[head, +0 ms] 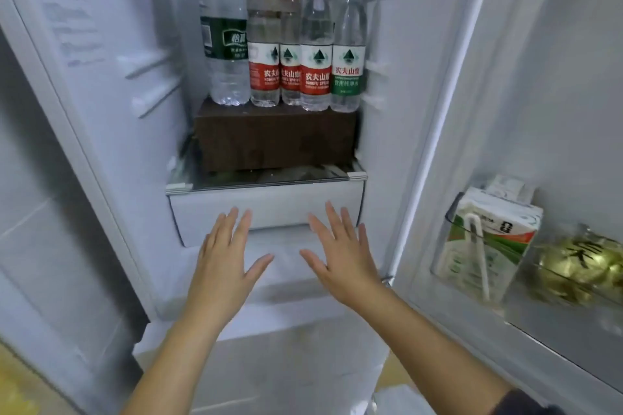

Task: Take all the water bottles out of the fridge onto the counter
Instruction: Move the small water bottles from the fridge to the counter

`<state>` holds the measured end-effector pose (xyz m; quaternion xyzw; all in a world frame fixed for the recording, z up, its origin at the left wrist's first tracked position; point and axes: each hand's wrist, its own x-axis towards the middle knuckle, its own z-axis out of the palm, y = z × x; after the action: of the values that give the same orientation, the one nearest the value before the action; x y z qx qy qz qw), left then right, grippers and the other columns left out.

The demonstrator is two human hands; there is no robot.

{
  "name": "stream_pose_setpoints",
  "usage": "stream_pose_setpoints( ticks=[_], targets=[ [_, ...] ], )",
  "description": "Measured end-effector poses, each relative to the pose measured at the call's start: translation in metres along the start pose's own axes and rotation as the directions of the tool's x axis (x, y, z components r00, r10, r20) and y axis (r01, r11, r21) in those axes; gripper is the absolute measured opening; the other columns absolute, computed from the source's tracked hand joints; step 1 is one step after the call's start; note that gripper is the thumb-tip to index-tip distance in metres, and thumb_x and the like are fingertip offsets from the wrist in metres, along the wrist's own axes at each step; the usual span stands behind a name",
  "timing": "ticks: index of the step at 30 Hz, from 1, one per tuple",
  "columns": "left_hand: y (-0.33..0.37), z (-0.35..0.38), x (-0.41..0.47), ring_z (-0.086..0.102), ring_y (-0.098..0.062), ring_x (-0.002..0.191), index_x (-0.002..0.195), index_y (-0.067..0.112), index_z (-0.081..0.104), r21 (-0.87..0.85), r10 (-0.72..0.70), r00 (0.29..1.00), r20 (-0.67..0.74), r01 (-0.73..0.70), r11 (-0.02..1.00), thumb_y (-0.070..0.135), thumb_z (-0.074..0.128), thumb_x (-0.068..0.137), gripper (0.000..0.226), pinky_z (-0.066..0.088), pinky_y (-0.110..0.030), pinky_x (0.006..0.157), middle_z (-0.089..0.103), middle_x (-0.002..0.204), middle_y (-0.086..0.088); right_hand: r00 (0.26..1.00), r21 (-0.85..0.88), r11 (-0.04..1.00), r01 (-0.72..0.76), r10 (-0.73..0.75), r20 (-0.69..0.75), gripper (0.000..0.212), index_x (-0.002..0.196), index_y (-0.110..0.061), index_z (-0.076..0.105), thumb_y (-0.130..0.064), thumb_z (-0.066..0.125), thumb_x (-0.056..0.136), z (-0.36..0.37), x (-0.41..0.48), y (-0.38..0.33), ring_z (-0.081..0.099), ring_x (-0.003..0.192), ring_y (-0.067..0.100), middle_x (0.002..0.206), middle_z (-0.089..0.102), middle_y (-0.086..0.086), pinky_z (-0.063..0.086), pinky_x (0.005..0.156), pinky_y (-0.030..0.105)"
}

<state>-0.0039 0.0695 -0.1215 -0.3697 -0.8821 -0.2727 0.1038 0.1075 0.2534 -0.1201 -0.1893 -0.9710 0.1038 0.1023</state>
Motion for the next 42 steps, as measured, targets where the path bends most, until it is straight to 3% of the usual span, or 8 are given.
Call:
stream_pose_setpoints(
  ticks=[5,13,20,24,27,33,36,42],
  targets=[
    [-0.019,-0.02,0.086,0.011,-0.024,0.15,0.153,0.016,0.026,0.008,0.14,0.984,-0.112,-0.14,0.99,0.055,0.054,0.091,0.078,0.018,-0.04,0.119,0.021,0.16,-0.005,0.986,-0.038,0.999,-0.013,0.007,-0.169,0.068,0.155,-0.036,0.005,-0.064,0.021,0.095,-0.025,0.076,-0.023,-0.018,0.15,0.024,0.164,-0.016,-0.003,-0.002,0.121,0.053],
    [0.002,-0.047,0.198,0.012,-0.02,0.149,0.154,0.019,0.023,0.023,0.248,0.951,-0.187,-0.248,0.968,0.05,0.054,0.093,0.076,0.018,-0.04,0.121,0.021,0.16,-0.002,0.951,-0.057,0.99,-0.129,0.107,-0.29,0.064,0.156,-0.03,0.008,-0.046,0.037,0.101,-0.07,0.168,-0.026,-0.011,0.151,0.025,0.165,-0.005,0.002,0.003,0.12,0.057],
    [0.011,-0.052,0.267,0.03,-0.021,0.143,0.152,0.017,0.025,-0.039,0.196,0.965,-0.172,-0.206,0.978,0.044,0.061,0.091,0.076,0.031,-0.042,0.115,0.031,0.155,-0.003,0.932,-0.069,0.987,-0.145,0.113,-0.344,0.066,0.156,-0.027,0.012,-0.024,0.046,0.099,-0.074,0.186,-0.008,-0.001,0.152,0.018,0.165,0.008,-0.006,0.007,0.122,0.053],
    [0.029,-0.057,0.29,0.048,-0.022,0.125,0.144,0.013,0.037,-0.249,0.077,0.953,-0.293,-0.154,0.956,0.032,0.065,0.09,0.064,0.044,-0.035,0.097,0.043,0.14,-0.007,0.925,-0.025,0.99,-0.136,0.118,-0.361,0.068,0.156,-0.028,0.016,-0.016,0.047,0.097,-0.075,0.186,-0.007,0.002,0.152,0.016,0.164,0.012,-0.007,0.009,0.122,0.05],
    [0.05,-0.061,0.306,0.051,-0.021,0.119,0.136,0.009,0.047,-0.297,0.08,0.929,-0.36,-0.196,0.935,0.029,0.064,0.091,0.052,0.045,-0.034,0.096,0.049,0.133,-0.007,0.929,-0.02,0.992,-0.128,0.113,-0.352,0.07,0.156,-0.028,0.017,-0.012,0.049,0.095,-0.077,0.186,-0.007,0.002,0.152,0.016,0.164,0.012,-0.007,0.01,0.122,0.049],
    [0.091,-0.06,0.329,0.057,-0.019,0.114,0.131,0.008,0.051,-0.461,0.04,0.997,-0.068,-0.067,0.885,0.04,0.073,0.084,0.061,0.049,-0.03,0.087,0.06,0.127,-0.004,0.948,-0.05,0.992,-0.113,0.093,-0.306,0.072,0.156,-0.028,0.015,-0.011,0.051,0.095,-0.083,0.185,-0.004,0.002,0.152,0.018,0.164,0.012,-0.006,0.017,0.121,0.049],
    [0.101,-0.06,0.332,0.059,-0.017,0.104,0.12,0.01,0.052,-0.446,0.006,0.998,-0.066,-0.035,0.894,0.042,0.079,0.077,0.061,0.049,-0.028,0.078,0.063,0.116,-0.002,0.951,-0.055,0.993,-0.107,0.086,-0.298,0.074,0.156,-0.027,0.015,-0.011,0.052,0.094,-0.085,0.184,-0.004,0.002,0.152,0.019,0.164,0.011,-0.006,0.02,0.12,0.049],
    [0.113,-0.055,0.333,0.061,-0.026,0.107,0.118,0.008,0.049,-0.379,-0.05,0.989,-0.14,-0.007,0.926,0.046,0.082,0.069,0.071,0.055,-0.041,0.085,0.06,0.117,-0.008,0.948,-0.049,0.994,-0.098,0.078,-0.308,0.077,0.156,-0.026,0.015,-0.009,0.055,0.092,-0.083,0.185,-0.003,0.002,0.152,0.02,0.164,0.012,-0.004,0.029,0.117,0.049]
  ],
)
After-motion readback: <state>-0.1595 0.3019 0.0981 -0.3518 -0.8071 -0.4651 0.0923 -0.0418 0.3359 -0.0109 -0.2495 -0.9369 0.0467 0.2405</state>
